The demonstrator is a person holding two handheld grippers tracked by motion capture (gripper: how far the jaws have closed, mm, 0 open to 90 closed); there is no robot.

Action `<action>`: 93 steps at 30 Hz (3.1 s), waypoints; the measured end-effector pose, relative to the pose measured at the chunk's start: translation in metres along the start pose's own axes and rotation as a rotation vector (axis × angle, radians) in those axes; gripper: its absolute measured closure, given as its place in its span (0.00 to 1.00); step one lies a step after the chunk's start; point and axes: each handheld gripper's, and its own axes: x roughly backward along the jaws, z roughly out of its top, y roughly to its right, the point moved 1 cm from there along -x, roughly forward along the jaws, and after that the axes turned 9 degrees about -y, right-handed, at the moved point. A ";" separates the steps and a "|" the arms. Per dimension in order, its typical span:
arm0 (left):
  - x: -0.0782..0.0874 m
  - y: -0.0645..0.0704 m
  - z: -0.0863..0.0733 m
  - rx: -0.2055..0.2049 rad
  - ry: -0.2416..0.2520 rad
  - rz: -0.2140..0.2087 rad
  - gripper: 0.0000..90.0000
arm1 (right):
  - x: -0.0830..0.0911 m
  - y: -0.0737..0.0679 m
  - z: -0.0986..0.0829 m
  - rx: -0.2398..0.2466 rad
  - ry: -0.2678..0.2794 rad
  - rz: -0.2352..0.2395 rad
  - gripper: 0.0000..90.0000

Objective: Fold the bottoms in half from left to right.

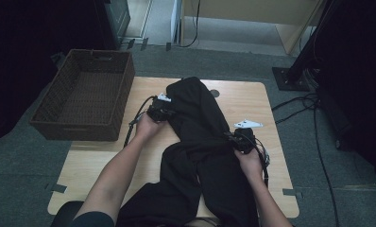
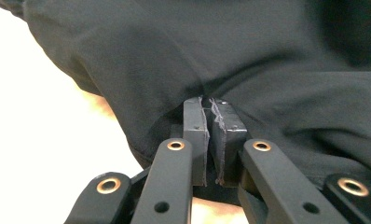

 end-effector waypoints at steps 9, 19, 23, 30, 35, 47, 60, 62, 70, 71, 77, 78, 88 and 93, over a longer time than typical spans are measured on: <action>0.003 -0.004 0.003 0.041 -0.020 0.026 0.86 | -0.002 0.012 -0.005 -0.030 0.032 -0.093 0.82; 0.026 0.041 0.001 -0.072 0.002 -0.062 0.86 | 0.012 -0.023 0.001 0.048 0.088 0.005 0.77; 0.025 0.069 -0.004 -0.131 -0.013 -0.098 0.85 | -0.001 -0.034 -0.006 0.087 0.034 0.049 0.74; 0.012 0.092 -0.019 -0.136 -0.027 -0.155 0.83 | -0.012 -0.038 -0.019 0.110 -0.022 0.049 0.71; 0.006 0.092 -0.028 -0.145 -0.015 -0.150 0.81 | -0.018 -0.040 -0.027 0.085 -0.040 0.072 0.71; 0.010 0.047 -0.027 -0.084 0.002 -0.066 0.90 | -0.043 -0.061 -0.003 0.084 -0.003 0.087 0.73; 0.003 -0.001 0.011 0.017 -0.036 0.091 0.84 | -0.095 -0.065 0.055 0.043 0.054 0.055 0.74; 0.009 -0.003 0.011 0.032 -0.015 0.086 0.81 | -0.102 -0.060 0.065 0.005 0.059 0.069 0.71; 0.053 0.009 -0.011 0.014 0.032 0.020 0.78 | -0.074 -0.064 0.063 0.050 0.050 0.083 0.67; 0.057 0.011 -0.014 0.018 0.048 0.008 0.77 | -0.062 -0.067 0.058 0.084 0.083 0.071 0.65; 0.085 0.043 -0.044 -0.011 0.072 -0.067 0.75 | -0.038 -0.078 0.033 0.114 0.098 0.084 0.64; 0.087 0.049 -0.049 -0.017 0.075 -0.076 0.75 | -0.035 -0.082 0.028 0.130 0.096 0.091 0.64; 0.061 0.078 -0.081 -0.070 -0.024 -0.078 0.74 | -0.038 -0.105 -0.014 0.170 0.022 0.104 0.61; 0.049 0.077 -0.080 -0.095 -0.033 -0.065 0.73 | -0.043 -0.107 -0.018 0.174 0.033 0.083 0.59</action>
